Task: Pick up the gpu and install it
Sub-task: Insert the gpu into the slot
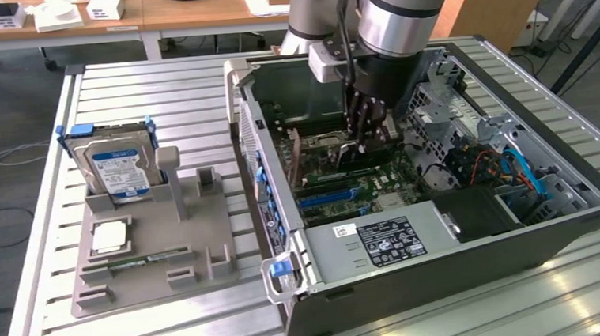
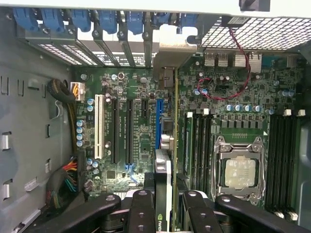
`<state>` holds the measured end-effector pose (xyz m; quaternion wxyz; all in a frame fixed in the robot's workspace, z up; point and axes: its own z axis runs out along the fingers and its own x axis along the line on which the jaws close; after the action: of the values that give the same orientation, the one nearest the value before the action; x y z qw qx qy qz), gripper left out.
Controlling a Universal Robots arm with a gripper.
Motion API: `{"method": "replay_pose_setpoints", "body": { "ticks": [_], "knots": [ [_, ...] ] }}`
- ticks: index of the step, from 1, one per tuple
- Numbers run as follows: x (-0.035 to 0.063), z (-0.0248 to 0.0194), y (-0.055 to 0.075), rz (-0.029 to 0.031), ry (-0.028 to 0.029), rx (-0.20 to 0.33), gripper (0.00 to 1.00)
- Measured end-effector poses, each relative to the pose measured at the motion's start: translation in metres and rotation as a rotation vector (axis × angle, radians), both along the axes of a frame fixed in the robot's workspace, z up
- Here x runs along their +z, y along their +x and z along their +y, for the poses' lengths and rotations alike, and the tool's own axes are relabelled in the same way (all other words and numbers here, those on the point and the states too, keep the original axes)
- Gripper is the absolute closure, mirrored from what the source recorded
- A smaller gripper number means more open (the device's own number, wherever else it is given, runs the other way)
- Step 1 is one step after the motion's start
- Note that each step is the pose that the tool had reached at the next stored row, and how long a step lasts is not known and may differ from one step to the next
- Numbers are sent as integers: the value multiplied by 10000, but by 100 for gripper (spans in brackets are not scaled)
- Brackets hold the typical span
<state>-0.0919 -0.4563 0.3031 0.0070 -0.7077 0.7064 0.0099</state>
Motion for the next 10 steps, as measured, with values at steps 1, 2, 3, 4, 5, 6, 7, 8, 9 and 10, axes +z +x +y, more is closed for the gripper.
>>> {"method": "replay_pose_setpoints", "body": {
  "ticks": [1,2,3,4,5,6,7,8,9,10],
  "knots": [
    [-1,-4,-2,-1,3,0,73],
    [-1,-12,-4,-1,1,-1,73],
    [-1,-17,-5,0,2,-1,73],
    [-1,-17,-5,-1,3,-1,73],
    [-6,-17,-5,-1,3,-2,73],
    [-15,-18,-4,-1,3,0,73],
    [-25,-18,-4,-1,2,0,73],
    [-36,-19,-4,-1,2,0,73],
    [-46,-20,-4,-1,2,0,73],
    [-55,-20,-4,-1,3,0,73]
  ]
}}
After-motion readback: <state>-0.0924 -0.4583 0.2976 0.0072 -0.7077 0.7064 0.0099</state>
